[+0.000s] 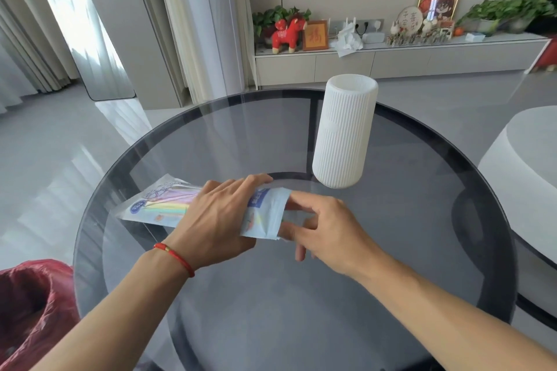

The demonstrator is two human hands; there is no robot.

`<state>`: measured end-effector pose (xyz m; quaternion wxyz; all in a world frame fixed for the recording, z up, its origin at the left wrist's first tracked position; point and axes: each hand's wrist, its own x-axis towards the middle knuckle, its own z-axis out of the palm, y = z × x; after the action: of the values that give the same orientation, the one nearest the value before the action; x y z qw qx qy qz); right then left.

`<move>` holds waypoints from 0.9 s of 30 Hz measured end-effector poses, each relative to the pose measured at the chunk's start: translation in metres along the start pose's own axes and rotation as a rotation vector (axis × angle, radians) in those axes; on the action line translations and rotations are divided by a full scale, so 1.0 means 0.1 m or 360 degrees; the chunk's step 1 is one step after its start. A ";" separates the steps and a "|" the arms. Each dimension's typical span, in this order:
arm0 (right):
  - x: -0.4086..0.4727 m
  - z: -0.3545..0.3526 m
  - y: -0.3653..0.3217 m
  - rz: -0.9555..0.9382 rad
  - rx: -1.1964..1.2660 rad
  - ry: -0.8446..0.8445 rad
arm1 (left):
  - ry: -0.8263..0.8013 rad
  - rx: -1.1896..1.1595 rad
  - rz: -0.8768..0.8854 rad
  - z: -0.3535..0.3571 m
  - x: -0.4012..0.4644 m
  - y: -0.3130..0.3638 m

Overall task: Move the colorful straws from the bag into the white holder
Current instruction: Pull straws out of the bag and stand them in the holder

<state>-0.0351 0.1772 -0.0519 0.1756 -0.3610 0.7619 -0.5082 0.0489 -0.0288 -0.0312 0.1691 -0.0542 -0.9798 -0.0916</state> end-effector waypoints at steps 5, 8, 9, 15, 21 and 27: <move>0.02 0.06 0.08 0.0074 0.0055 -0.0043 | 0.0025 0.0002 -0.0023 0.04 -0.04 0.09; 0.08 -0.01 0.07 0.0074 0.0213 0.0172 | 0.0031 0.0010 -0.0065 0.03 -0.01 0.10; 0.10 -0.08 0.06 0.0091 0.0304 0.0243 | 0.0041 0.0017 -0.0096 0.02 -0.01 0.09; 0.08 -0.38 0.12 0.0098 0.0586 0.0404 | 0.0055 0.0075 -0.0234 -0.02 -0.03 0.05; 0.12 -0.43 0.12 0.0172 0.0935 0.0520 | 0.0008 0.0150 -0.0314 -0.01 -0.07 0.03; 0.09 -0.44 0.14 0.0410 0.1338 0.0620 | 0.0017 0.0185 -0.0352 0.00 -0.07 0.04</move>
<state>-0.0741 0.2020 -0.0451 0.2219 -0.0593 0.5476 -0.8046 0.0555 -0.0258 -0.0332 0.1661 0.0646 -0.9826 -0.0532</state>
